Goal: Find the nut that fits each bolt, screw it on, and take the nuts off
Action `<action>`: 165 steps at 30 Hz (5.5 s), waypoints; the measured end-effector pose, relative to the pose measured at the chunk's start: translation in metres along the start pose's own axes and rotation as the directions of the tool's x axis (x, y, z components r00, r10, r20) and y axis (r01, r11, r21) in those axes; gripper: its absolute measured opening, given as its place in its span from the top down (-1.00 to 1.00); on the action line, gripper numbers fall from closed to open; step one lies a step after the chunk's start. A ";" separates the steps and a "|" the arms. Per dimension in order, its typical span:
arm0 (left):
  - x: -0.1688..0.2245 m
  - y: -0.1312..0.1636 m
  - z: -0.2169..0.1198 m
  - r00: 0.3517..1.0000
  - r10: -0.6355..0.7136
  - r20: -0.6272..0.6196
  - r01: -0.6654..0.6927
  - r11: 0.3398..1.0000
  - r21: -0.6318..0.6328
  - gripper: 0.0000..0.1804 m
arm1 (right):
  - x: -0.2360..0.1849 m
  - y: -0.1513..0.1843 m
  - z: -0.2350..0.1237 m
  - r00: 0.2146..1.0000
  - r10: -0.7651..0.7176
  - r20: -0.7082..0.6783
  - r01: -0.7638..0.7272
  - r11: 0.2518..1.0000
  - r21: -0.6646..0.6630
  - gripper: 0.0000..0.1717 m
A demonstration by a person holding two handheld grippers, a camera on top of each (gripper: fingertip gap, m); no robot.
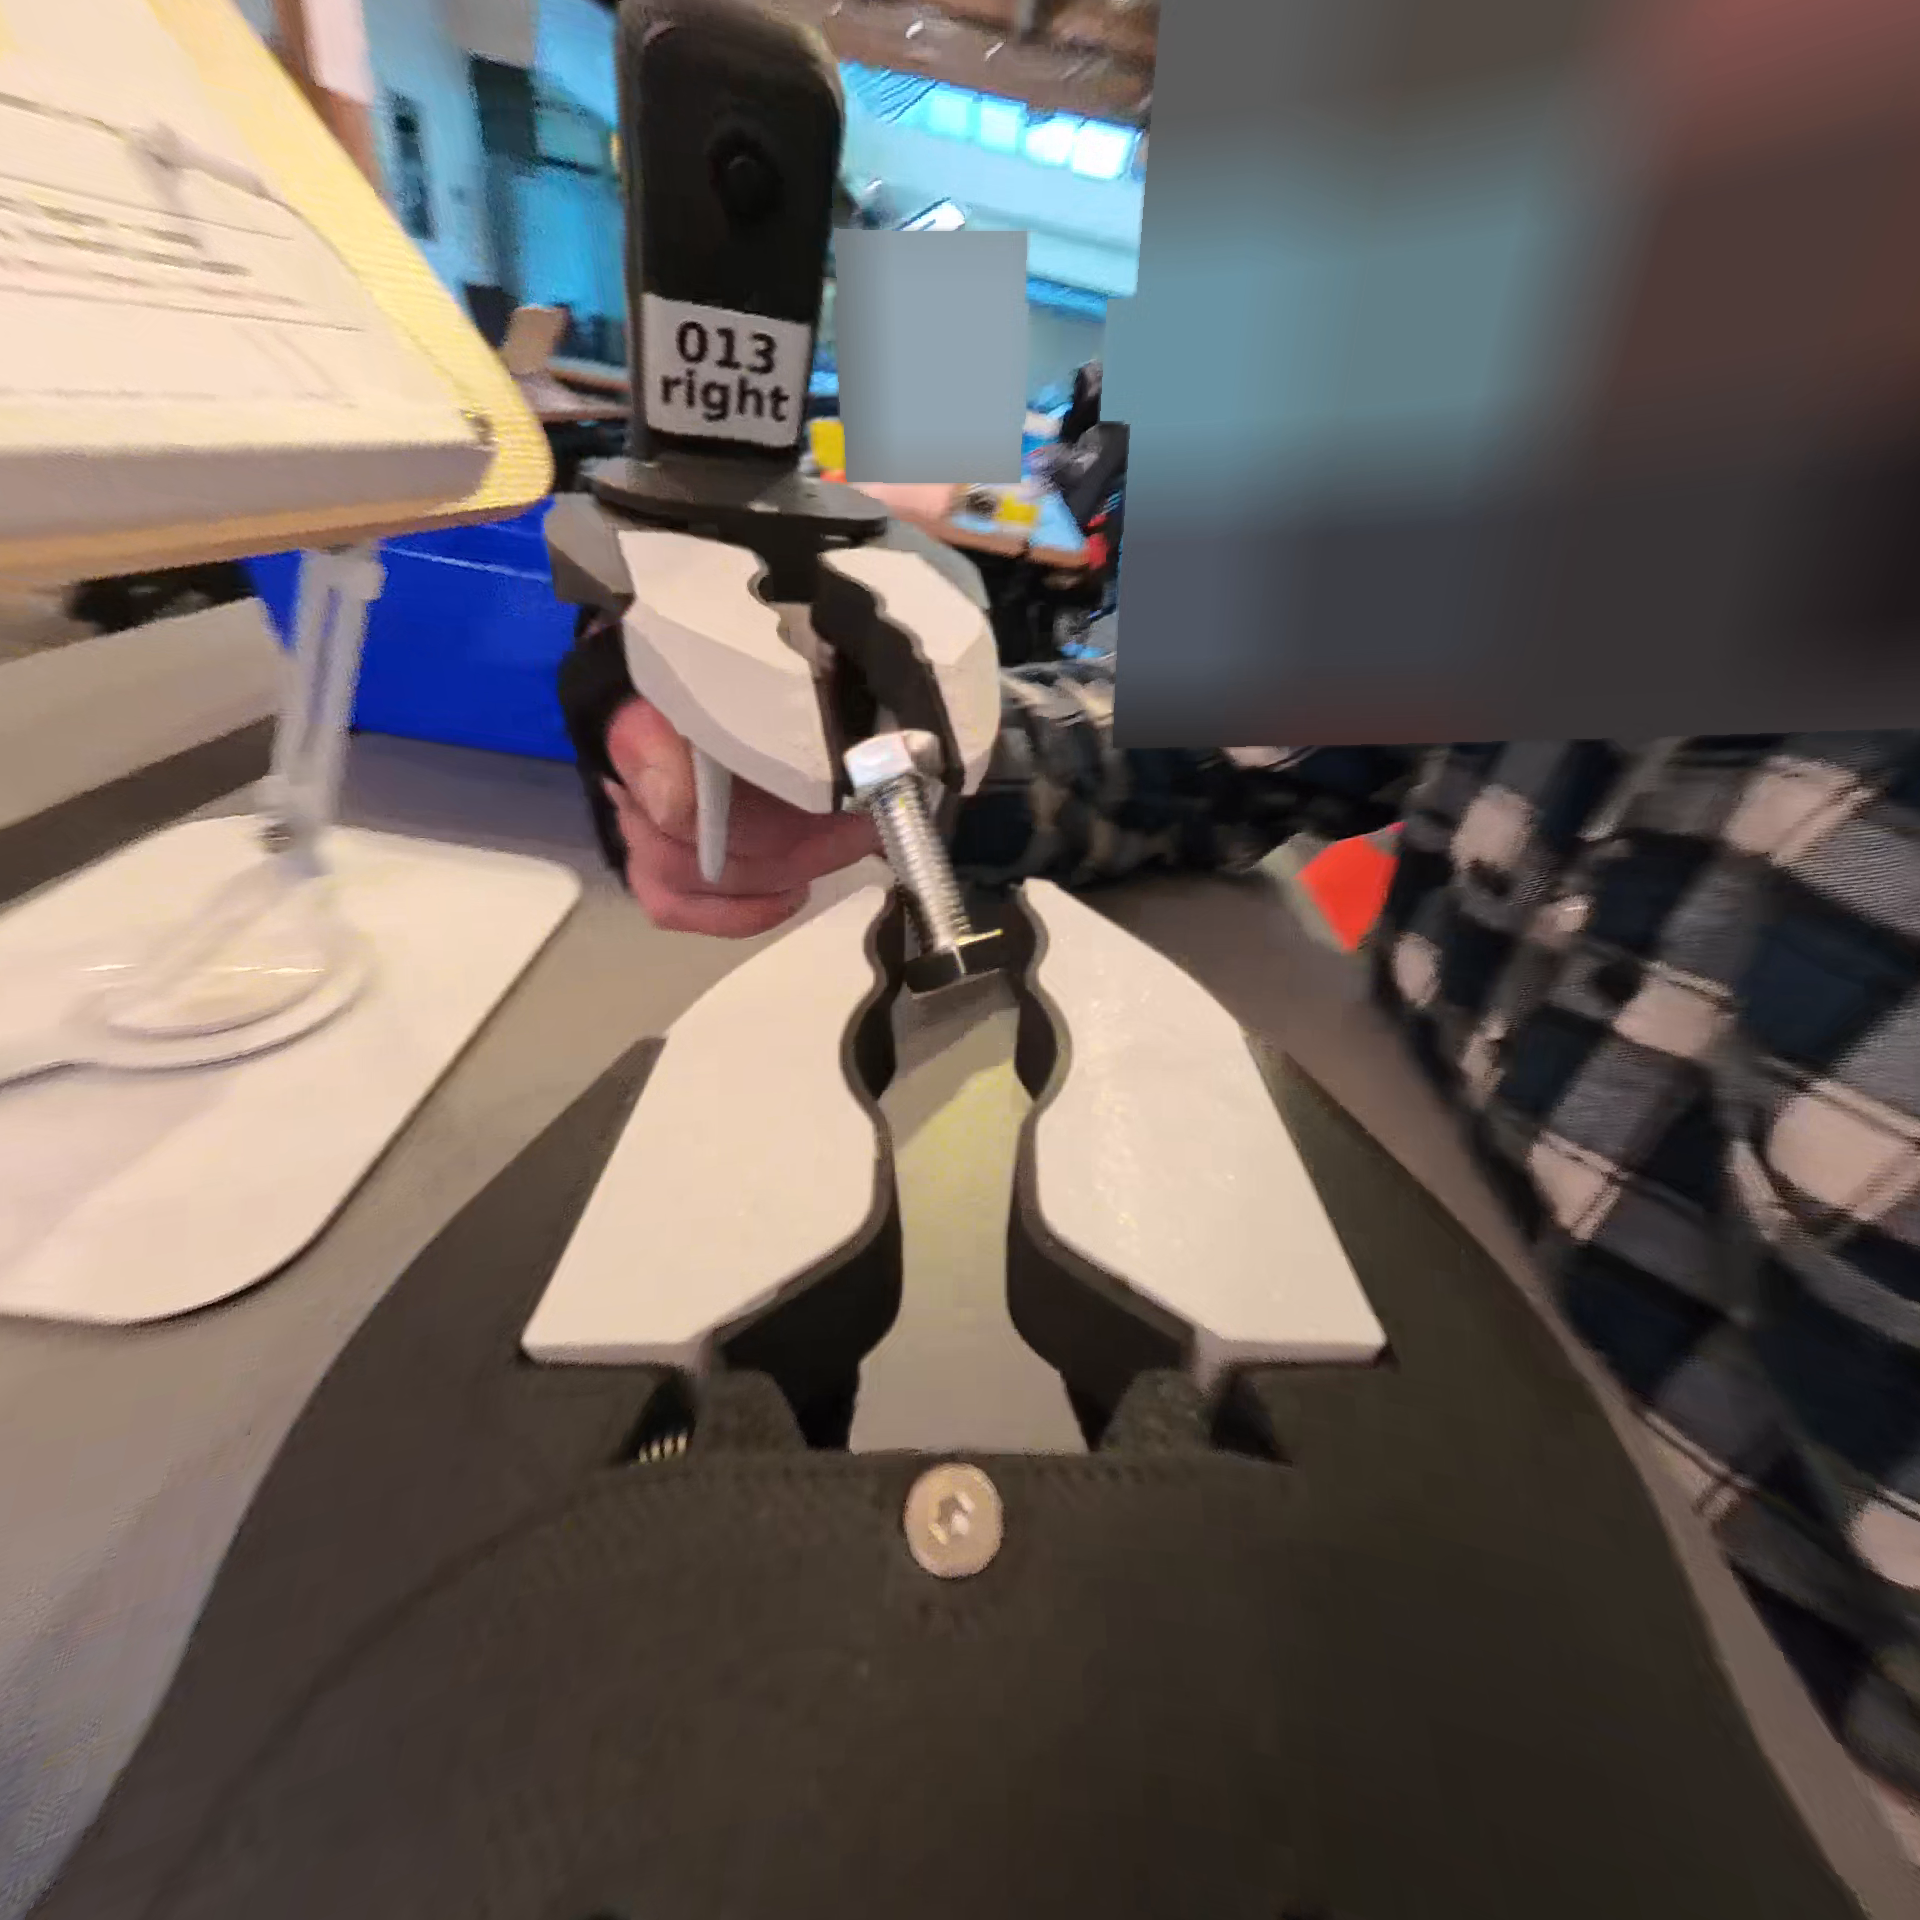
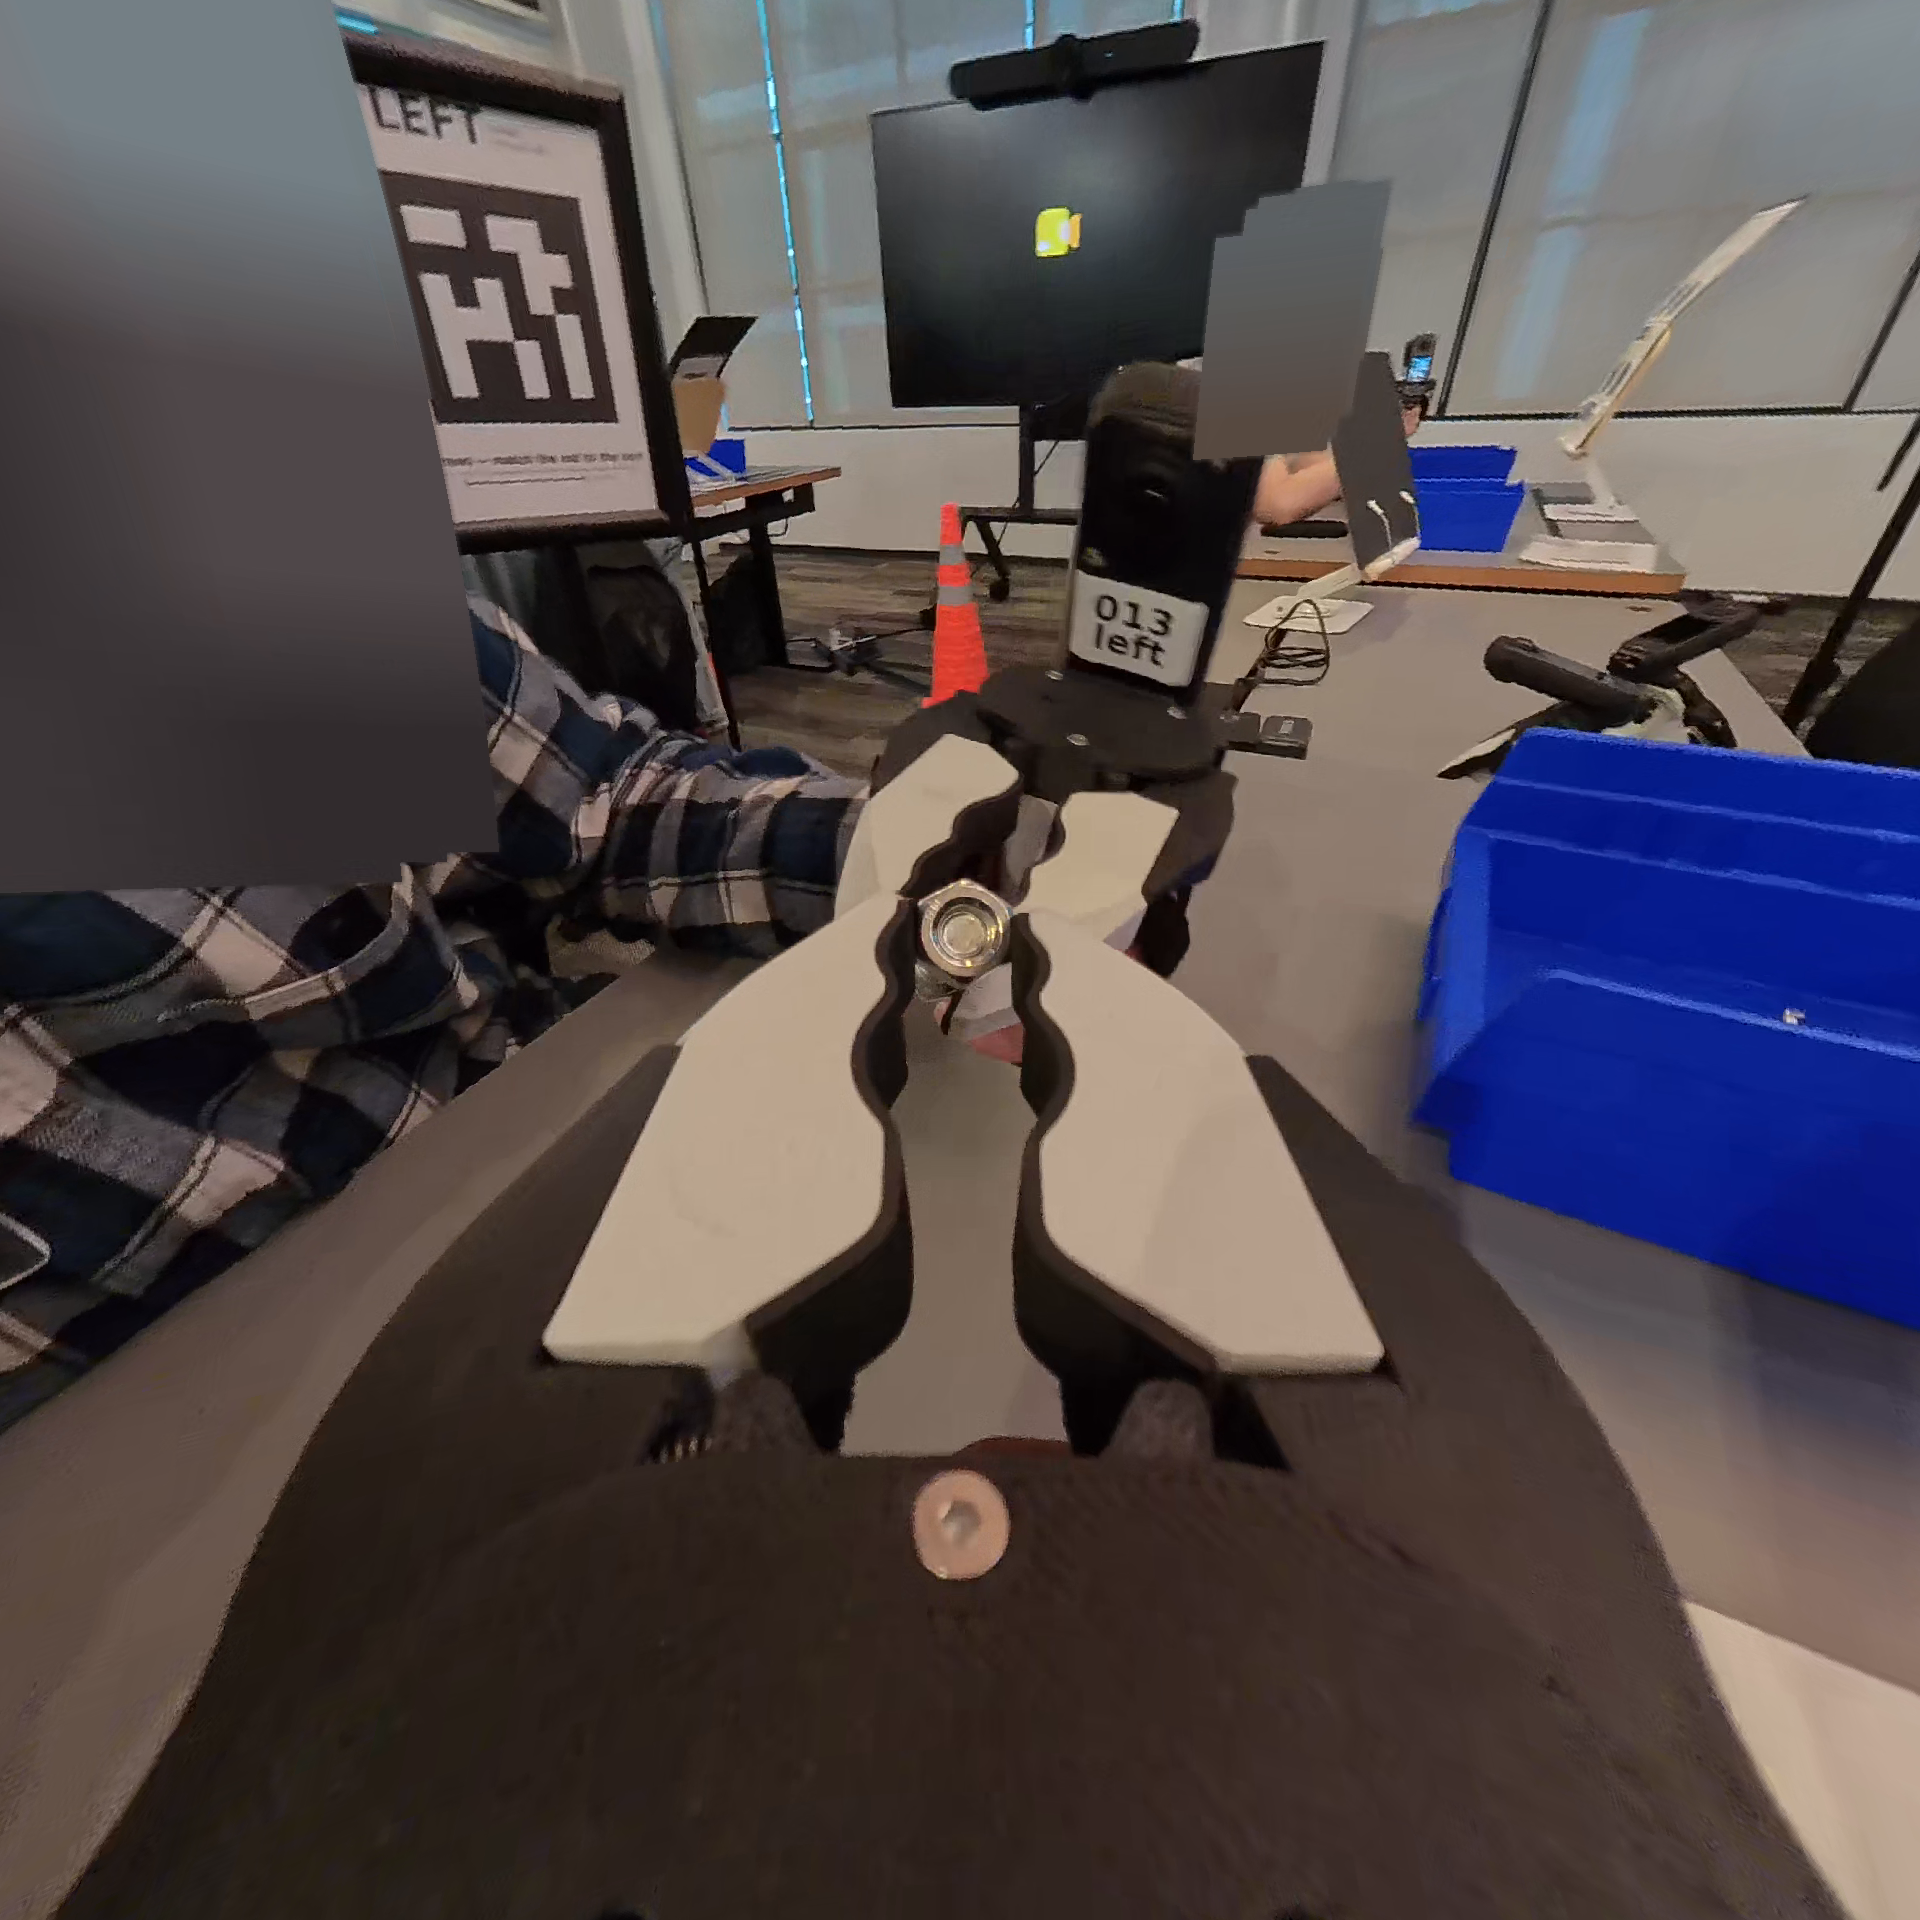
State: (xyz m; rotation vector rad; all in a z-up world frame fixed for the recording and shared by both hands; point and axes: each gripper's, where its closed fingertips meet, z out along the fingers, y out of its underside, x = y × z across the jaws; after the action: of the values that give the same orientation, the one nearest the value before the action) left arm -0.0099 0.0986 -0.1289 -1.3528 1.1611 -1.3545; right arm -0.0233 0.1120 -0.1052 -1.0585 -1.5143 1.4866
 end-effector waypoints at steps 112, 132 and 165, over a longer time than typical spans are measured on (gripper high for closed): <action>0.004 -0.013 0.009 0.996 -0.065 -0.062 0.075 0.982 0.171 0.63 | -0.001 -0.016 -0.001 0.970 -0.238 -0.057 0.228 0.963 -0.140 0.79; -0.058 -0.003 -0.010 0.649 0.482 0.588 -0.393 0.875 -0.283 0.74 | 0.038 0.000 -0.001 0.967 0.000 -0.253 -0.032 0.992 -0.125 0.79; 0.049 -0.001 0.026 0.903 -0.133 -0.409 0.178 0.981 0.074 0.82 | -0.053 -0.003 0.000 0.910 -0.344 0.230 0.392 0.894 -0.218 0.79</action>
State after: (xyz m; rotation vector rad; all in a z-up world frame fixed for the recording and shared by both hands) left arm 0.0148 0.0493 -0.1194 -1.1356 1.2402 -1.8506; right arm -0.0041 0.0629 -0.0999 -0.7286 -1.9618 1.1635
